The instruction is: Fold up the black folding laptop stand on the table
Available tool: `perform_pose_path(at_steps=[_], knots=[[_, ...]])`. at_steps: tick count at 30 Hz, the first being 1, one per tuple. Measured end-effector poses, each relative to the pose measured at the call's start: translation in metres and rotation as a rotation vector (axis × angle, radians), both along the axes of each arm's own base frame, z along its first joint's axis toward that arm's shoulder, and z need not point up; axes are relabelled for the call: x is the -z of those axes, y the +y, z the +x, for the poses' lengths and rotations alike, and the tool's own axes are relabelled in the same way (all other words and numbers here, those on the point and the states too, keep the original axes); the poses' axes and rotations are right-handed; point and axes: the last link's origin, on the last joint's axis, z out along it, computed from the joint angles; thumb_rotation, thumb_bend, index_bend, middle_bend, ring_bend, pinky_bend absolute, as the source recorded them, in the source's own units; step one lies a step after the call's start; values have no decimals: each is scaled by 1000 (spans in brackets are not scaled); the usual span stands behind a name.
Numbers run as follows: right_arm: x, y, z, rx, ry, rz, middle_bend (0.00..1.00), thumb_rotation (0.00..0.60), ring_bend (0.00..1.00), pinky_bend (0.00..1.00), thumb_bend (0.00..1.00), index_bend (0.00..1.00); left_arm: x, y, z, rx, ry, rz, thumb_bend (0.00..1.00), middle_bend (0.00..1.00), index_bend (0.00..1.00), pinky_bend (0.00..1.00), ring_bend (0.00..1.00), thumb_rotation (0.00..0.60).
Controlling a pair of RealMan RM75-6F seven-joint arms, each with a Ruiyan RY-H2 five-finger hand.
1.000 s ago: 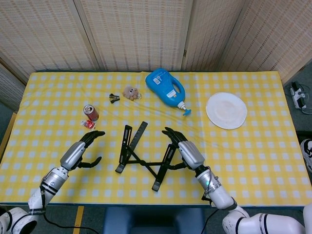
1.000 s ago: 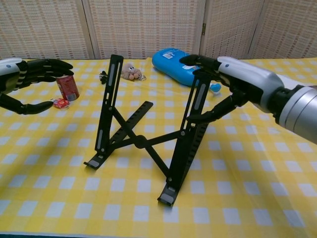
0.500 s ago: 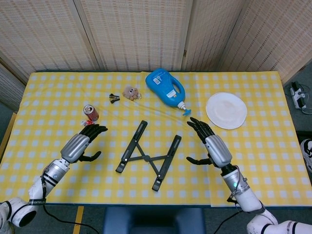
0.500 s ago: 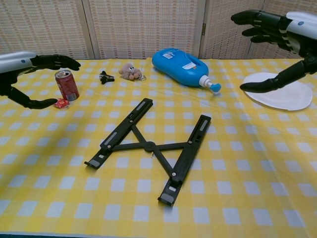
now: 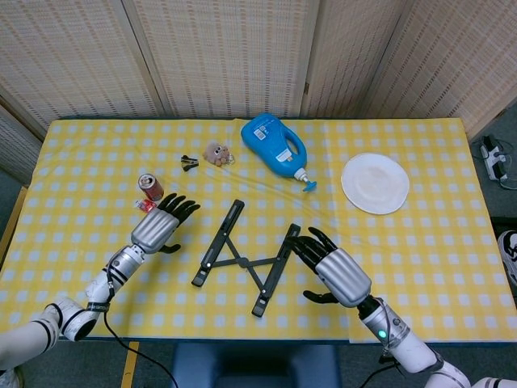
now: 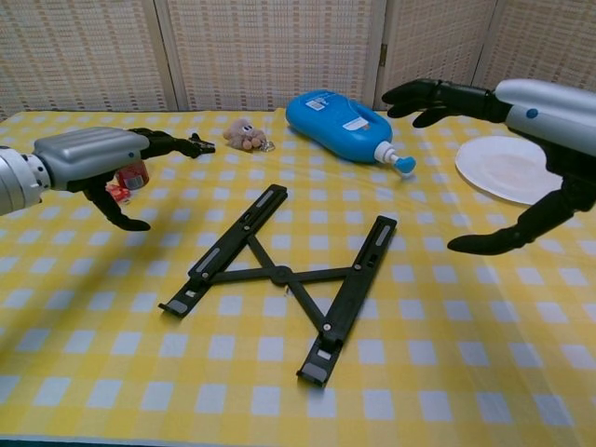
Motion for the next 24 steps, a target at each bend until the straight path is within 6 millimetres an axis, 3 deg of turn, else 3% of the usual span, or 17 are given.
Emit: perform_pose_path(at_steps=[10,24], knots=[[3,-2,-6,13,11,-3,130,600,135,0,212,0,42,-4,6,59,31,-20,196,90,55,0,13,600],[3,-6,-16,41,13,-4,124,600,134,0,213,0,61,-17,17,26,-45,-93,189,90,53,0,12,600]])
